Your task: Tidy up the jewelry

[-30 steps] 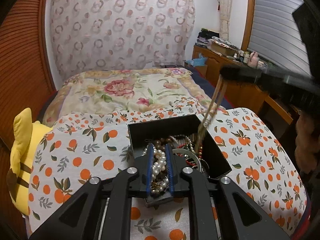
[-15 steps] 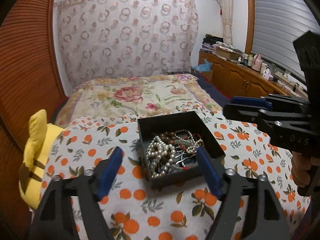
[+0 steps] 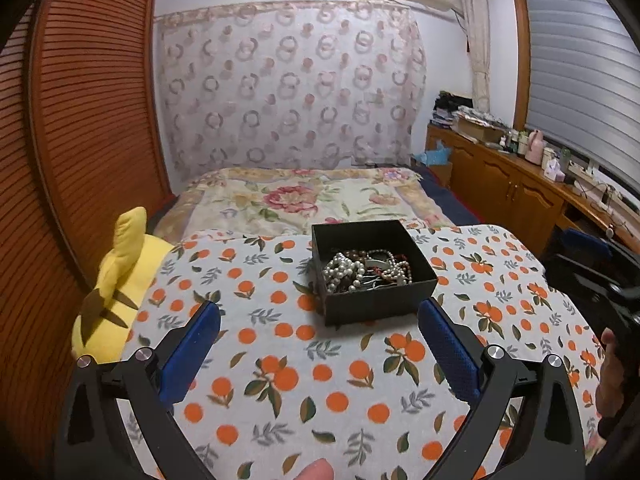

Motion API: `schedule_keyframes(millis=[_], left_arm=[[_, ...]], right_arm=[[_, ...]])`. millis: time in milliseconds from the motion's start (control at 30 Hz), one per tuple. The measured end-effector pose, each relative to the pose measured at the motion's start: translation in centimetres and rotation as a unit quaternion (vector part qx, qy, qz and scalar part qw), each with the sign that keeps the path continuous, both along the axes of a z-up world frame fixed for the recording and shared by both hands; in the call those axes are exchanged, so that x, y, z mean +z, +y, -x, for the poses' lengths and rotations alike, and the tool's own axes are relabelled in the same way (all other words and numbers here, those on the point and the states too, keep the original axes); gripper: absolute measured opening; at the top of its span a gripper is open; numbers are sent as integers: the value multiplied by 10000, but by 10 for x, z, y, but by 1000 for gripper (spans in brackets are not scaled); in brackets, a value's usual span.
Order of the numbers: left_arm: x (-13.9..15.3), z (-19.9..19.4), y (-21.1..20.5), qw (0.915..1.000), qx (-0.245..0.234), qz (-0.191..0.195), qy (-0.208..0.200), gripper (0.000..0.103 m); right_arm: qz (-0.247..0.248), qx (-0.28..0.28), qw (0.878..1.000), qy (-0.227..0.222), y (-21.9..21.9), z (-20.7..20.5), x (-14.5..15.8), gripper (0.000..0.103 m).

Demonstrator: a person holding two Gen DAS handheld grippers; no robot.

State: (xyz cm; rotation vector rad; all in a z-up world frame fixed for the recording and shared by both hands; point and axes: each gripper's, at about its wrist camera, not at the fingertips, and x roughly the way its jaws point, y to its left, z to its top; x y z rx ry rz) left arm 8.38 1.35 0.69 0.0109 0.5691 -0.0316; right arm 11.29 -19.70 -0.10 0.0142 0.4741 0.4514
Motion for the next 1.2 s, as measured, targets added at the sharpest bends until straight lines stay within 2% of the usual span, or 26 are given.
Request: schedule_keyframes(millis=[233, 400, 1200], left_arm=[[6, 25, 0, 9997, 110, -89, -181, 96], [7, 34, -1, 9997, 100, -81, -221, 95], [5, 42, -2, 9996, 79, -33, -286, 96]], right_arm=[[79, -510, 9986, -129, -11, 33, -10, 101], [57, -707, 9973, -208, -18, 38, -13, 101], [-6, -836, 9962, -249, -25, 37, -16, 101]])
